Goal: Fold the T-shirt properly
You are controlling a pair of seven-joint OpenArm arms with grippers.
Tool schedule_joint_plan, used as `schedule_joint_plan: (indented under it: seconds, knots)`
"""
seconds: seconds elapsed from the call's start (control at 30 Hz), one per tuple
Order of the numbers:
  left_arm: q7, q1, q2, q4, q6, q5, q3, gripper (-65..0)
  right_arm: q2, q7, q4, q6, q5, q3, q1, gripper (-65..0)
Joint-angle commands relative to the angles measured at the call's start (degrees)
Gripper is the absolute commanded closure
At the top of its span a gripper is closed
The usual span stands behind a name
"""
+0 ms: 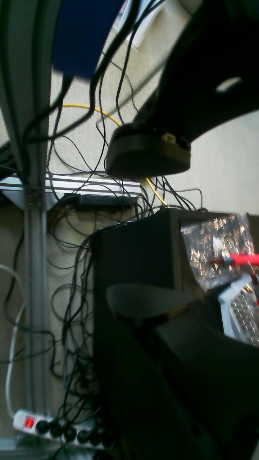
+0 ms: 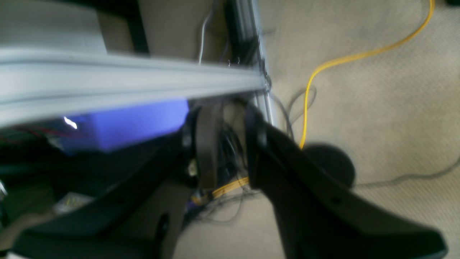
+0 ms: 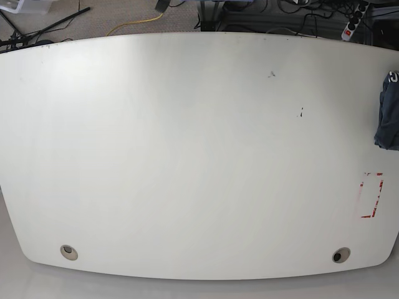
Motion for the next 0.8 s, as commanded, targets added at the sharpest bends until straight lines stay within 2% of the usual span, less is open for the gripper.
schedule_joint_plan:
  seconds: [0.0, 0.17, 0.43, 0.53, 0.67, 0.77]
  knots:
    - [-0.6, -2.4, -1.3, -5.8, 1.6, -0.3, 0.1, -41.9, 0.0, 1.2, -4.3, 0.8, -5.0, 0.2, 2.5, -12.2]
    - [-0.6, -10.5, -3.7, -18.3, 2.0, -0.3, 2.6, -42.2, -0.5, 1.2, -9.7, -5.0, -12.6, 0.0, 7.6, -12.2]
    - [-0.7, -19.4, -3.8, -31.4, 2.7, -0.2, 4.1, -42.1, -1.2, 1.0, -19.1, -11.1, -20.6, 0.0, 17.1, -12.2]
    - [-0.6, -23.0, -3.7, -34.3, 8.0, 0.0, 4.4, -42.1, -0.4, 1.0, -25.0, -13.5, -22.6, 0.1, 21.4, -12.2]
    - [-0.6, -26.5, -3.6, -39.1, 11.6, 0.7, 8.5, -42.1, 0.1, 0.9, -32.4, -16.0, -23.6, 0.1, 26.6, -12.4]
    - [-0.6, -28.2, -2.3, -41.2, 12.5, 0.7, 10.8, -42.2, 1.1, 0.9, -37.2, -16.8, -23.6, 0.0, 30.3, -12.7]
